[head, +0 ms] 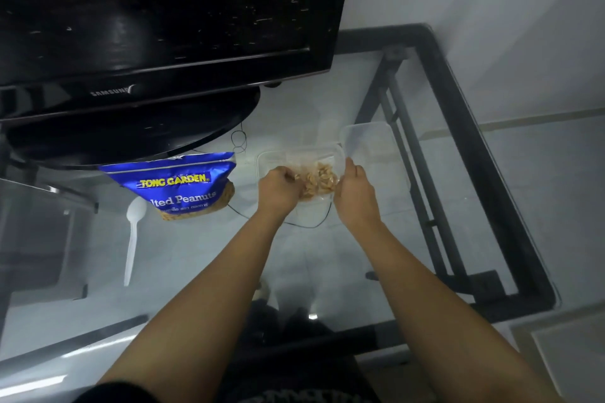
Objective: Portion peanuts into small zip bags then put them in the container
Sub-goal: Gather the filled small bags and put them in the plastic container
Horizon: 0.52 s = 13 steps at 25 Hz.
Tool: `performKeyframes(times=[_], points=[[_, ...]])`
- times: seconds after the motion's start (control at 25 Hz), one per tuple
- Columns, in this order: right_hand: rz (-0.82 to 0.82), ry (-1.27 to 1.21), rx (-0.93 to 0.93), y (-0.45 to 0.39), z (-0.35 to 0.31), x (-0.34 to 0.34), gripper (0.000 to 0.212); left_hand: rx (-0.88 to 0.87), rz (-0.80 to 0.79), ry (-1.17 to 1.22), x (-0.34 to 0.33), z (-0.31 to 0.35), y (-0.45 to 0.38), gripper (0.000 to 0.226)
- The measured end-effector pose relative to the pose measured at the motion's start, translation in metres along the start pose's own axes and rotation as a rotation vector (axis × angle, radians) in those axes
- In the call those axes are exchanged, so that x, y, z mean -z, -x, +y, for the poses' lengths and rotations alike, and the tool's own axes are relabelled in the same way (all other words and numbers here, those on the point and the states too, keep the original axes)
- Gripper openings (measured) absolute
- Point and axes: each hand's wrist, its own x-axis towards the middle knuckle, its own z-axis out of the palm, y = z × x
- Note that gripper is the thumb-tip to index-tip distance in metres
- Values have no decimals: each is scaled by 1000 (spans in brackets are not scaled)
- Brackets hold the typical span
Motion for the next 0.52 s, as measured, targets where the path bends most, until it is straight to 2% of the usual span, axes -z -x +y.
performKeyframes(times=[0.2,0.32,0.4,0.52], points=[[-22,30,-5,-1,0,-1,58,-218,124,-179,-8,-6,2,40],[-21,28,6,0,1,-1,59,-335,112,-395,-15,-13,3,30],[-11,28,15,0,3,-2,59,-394,137,-429,-14,-16,5,29],[28,-27,37,1,4,-3,53,-503,348,-400,-6,-26,14,26]])
